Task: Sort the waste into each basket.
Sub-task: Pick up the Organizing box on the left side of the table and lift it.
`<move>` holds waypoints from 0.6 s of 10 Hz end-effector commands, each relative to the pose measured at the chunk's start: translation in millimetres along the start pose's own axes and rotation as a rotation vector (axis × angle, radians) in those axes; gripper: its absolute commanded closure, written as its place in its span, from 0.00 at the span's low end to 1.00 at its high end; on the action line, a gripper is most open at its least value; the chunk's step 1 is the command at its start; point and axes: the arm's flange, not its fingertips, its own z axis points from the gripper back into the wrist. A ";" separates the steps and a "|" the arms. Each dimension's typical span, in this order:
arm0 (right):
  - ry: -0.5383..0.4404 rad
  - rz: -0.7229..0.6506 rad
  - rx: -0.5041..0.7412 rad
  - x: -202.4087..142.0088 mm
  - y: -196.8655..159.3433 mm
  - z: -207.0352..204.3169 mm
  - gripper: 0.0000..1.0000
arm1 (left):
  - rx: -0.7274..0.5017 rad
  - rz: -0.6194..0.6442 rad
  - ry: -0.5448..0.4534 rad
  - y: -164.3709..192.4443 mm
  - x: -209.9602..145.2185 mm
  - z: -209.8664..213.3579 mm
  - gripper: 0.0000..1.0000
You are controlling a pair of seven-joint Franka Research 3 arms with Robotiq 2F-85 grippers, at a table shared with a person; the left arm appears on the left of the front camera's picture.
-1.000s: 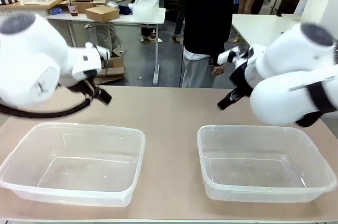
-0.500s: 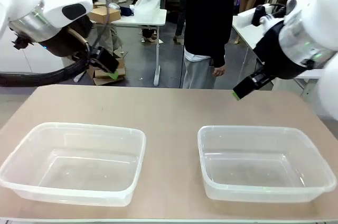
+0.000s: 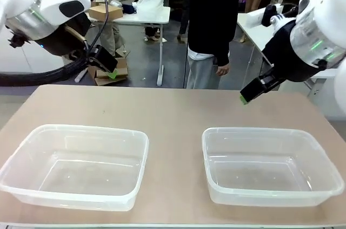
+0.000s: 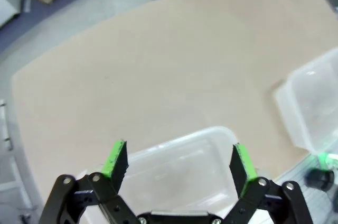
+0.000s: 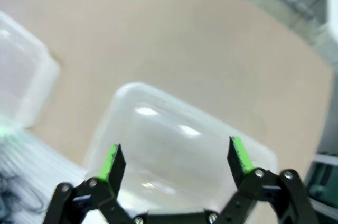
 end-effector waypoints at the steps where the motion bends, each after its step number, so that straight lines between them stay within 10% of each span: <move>1: -0.221 -0.401 0.392 -35.1 -41.0 42.0 0.00 | -0.399 0.179 0.005 47.7 -35.3 40.4 0.00; 3: -0.517 -0.730 0.660 -68.6 -87.5 85.1 0.00 | -0.696 0.474 -0.125 101.3 -74.5 53.9 0.00; 6: -0.668 -0.977 0.867 -113.2 -136.0 89.5 0.00 | -0.862 0.692 -0.322 111.7 -93.3 33.4 0.00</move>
